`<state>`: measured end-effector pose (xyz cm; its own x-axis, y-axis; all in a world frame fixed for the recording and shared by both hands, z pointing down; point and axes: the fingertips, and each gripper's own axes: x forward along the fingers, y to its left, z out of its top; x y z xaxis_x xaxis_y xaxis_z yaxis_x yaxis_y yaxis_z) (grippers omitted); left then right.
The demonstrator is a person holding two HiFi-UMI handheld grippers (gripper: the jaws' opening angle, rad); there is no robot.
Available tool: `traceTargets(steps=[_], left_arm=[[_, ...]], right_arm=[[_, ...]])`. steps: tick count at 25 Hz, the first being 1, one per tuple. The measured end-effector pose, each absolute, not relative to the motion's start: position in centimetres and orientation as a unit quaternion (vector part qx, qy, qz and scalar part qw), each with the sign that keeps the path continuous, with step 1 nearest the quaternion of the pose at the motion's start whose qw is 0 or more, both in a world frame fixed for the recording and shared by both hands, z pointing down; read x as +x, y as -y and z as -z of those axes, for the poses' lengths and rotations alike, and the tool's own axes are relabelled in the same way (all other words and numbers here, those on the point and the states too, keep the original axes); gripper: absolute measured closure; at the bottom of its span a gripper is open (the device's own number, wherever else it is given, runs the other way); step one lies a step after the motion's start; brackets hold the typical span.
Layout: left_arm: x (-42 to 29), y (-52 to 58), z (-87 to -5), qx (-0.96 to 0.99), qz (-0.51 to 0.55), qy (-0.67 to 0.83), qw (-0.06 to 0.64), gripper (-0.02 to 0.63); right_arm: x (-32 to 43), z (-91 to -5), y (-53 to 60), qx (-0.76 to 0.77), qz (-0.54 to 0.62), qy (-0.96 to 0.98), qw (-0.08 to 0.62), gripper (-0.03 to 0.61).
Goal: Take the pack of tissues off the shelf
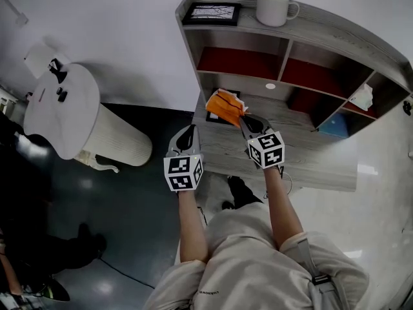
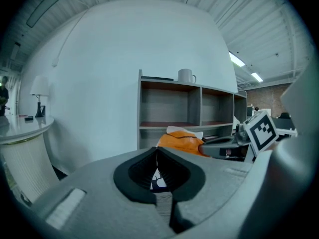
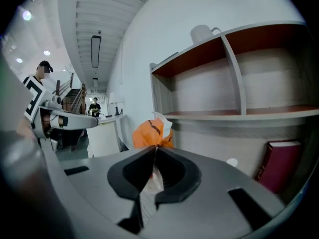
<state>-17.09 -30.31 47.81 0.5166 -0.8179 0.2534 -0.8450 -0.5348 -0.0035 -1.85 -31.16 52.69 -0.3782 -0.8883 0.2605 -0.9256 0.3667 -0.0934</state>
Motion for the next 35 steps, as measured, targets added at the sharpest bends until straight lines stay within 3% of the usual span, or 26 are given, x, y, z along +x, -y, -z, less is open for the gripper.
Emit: traceTargets(steps=[16, 35], left_arm=[[-18.7, 26.8, -50.4, 0.859, -0.106, 0.491, 0.1, 0.604], [-13.1, 24.3, -49.6, 0.852, -0.098, 0.5, 0.12, 0.604]], right_arm=[[-3.2, -55.0, 27.9, 0.54, -0.12, 0.824, 0.125, 0.555], [0.3, -53.2, 24.2, 0.507, -0.107, 0.841, 0.154, 0.555]])
